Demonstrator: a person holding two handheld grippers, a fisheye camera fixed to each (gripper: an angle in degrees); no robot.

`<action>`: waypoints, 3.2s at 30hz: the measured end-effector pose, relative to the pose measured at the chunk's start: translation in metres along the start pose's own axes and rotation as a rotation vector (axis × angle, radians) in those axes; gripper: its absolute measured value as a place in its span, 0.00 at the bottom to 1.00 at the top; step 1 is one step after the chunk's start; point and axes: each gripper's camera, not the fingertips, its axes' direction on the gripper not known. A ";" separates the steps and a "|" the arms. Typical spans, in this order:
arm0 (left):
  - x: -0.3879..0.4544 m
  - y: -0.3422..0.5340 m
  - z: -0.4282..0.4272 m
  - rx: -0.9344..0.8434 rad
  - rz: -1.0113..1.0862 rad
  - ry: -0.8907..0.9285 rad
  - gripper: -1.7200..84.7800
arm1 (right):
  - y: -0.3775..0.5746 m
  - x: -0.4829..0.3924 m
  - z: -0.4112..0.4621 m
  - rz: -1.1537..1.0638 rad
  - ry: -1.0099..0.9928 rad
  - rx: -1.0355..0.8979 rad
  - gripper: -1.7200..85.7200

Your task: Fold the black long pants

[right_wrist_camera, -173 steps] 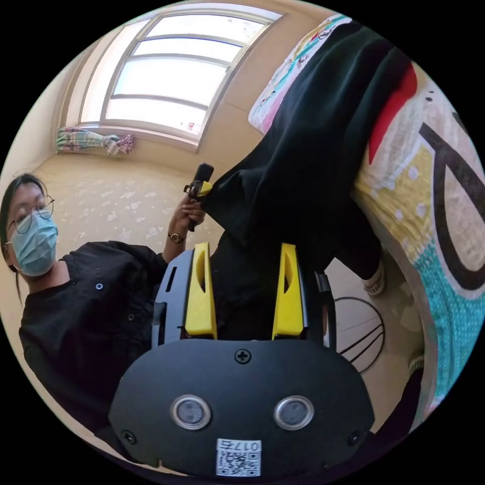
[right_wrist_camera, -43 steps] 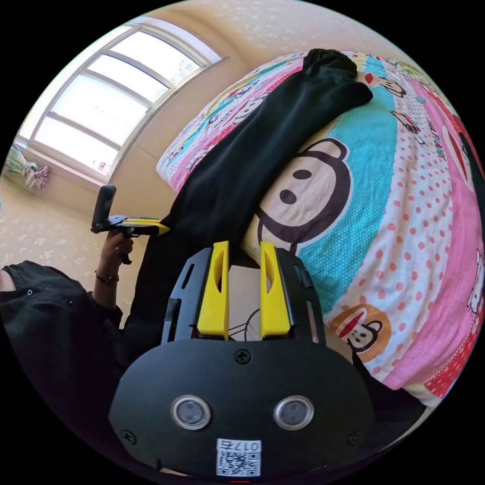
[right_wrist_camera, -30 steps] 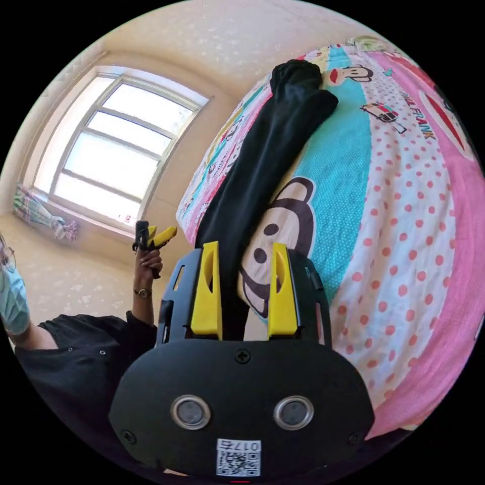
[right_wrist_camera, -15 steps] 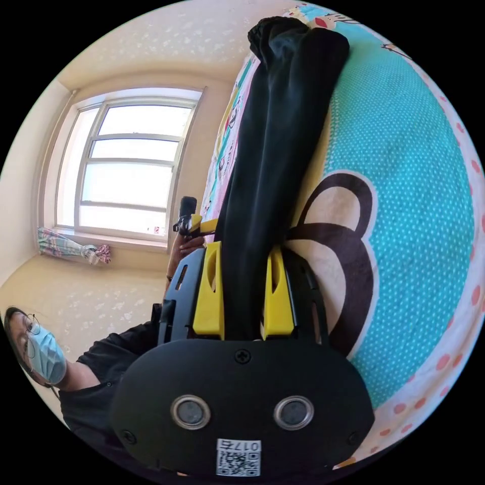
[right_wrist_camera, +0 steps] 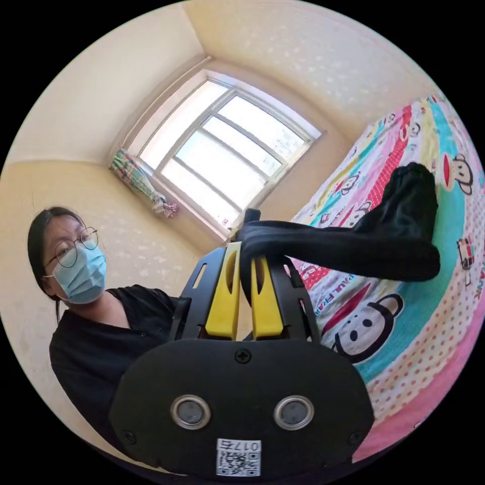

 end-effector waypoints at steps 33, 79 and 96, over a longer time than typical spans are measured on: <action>-0.075 -0.111 0.168 0.014 0.022 -0.638 0.09 | -0.176 0.088 -0.082 -0.041 0.599 -0.123 0.04; -0.018 0.161 -0.120 0.622 -0.190 -0.483 0.15 | 0.174 0.115 0.122 0.217 -0.370 -0.141 0.16; -0.138 0.353 -0.385 0.673 -0.676 -0.842 0.12 | 0.204 0.284 0.491 0.201 0.280 -0.741 0.05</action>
